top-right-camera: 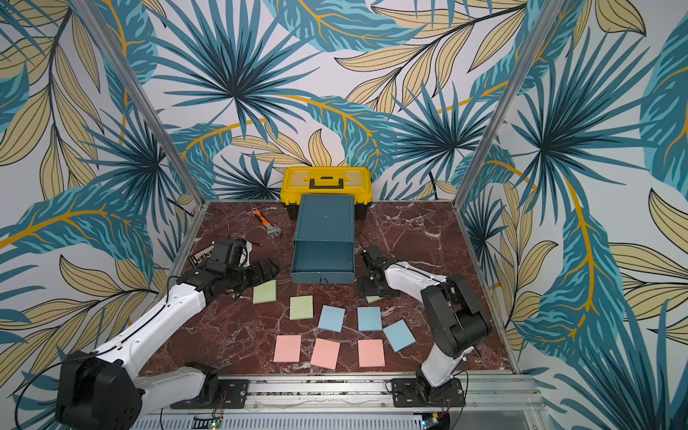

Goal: Please put the sticky notes in the drawer by color
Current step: Pick up the sticky notes from the center of the board.

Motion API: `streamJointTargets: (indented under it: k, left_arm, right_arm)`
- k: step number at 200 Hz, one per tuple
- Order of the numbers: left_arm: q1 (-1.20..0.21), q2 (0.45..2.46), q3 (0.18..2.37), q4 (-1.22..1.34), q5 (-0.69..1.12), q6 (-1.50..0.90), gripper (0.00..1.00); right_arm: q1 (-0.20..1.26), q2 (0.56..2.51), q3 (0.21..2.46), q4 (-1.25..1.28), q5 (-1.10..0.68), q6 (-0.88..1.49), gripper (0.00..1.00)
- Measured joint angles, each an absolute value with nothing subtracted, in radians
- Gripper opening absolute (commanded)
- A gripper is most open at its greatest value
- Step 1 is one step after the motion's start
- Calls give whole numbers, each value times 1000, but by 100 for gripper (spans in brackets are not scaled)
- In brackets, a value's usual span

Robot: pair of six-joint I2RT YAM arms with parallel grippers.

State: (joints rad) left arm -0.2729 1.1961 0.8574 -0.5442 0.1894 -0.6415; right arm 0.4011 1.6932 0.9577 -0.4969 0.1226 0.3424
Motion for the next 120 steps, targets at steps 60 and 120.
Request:
streamJointTargets:
  k: [60,120]
  left_arm:
    - [-273,1201,857,-543,186,-641,100]
    - [-273,1201,857,-546,186,-638,100]
  right_arm:
    - [399,1695,958,-498,123,344,80]
    - [399,1694,958,-498,122,347,73]
